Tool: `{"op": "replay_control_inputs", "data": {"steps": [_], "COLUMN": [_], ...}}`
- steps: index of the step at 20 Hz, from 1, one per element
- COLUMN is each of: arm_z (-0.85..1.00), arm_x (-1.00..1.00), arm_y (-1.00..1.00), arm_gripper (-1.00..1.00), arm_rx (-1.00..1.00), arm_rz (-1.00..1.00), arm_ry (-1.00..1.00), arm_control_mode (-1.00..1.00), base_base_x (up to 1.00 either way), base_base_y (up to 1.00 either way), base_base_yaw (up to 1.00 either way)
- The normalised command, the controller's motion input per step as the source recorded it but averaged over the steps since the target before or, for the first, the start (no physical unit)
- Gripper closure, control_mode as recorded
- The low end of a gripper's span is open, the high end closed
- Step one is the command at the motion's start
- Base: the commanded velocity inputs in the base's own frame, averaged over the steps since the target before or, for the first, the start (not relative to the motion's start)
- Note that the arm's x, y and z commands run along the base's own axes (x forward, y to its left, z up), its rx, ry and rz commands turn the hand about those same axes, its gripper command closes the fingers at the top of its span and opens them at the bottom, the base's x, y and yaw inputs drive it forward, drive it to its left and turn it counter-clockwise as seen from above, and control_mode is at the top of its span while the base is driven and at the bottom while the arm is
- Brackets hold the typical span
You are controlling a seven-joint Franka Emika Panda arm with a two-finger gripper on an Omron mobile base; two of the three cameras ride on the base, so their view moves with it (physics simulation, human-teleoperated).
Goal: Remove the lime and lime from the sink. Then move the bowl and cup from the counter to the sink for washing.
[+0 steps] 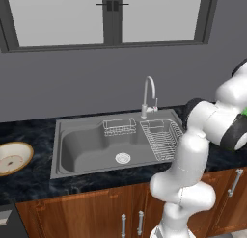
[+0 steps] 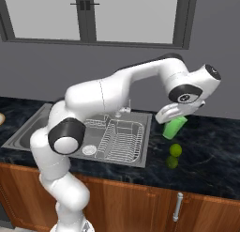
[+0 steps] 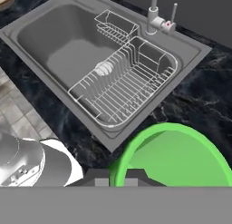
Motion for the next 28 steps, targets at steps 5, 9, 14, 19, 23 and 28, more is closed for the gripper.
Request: {"op": "replay_control_inputs", "data": {"steps": [5, 9, 14, 19, 23, 28], "arm_z": [0.10, 0.08, 0.03, 0.00, 0.00, 0.00], "arm_x": [-0.02, -0.04, -0.09, -0.04, -0.01, -0.02], "arm_y": [0.48, 0.50, 0.52, 0.54, 0.56, 0.56], "arm_gripper": [1.00, 1.00, 1.00, 1.00, 1.00, 1.00], "arm_rx": [-0.06, -0.04, -0.04, -0.06, -0.03, -0.03], "arm_rz": [0.01, 0.01, 0.00, 0.00, 0.00, 0.00], "arm_ry": [0.03, 0.01, 0.00, 0.05, 0.05, 0.01], "arm_control_mode": [-1.00, -1.00, -1.00, -1.00, -1.00, -1.00], "base_base_x": [0.00, 0.00, 0.00, 0.00, 0.00, 0.00], "base_base_y": [0.00, 0.00, 0.00, 0.00, 0.00, 0.00], "base_base_yaw": [0.00, 0.00, 0.00, 0.00, 0.00, 0.00]}}
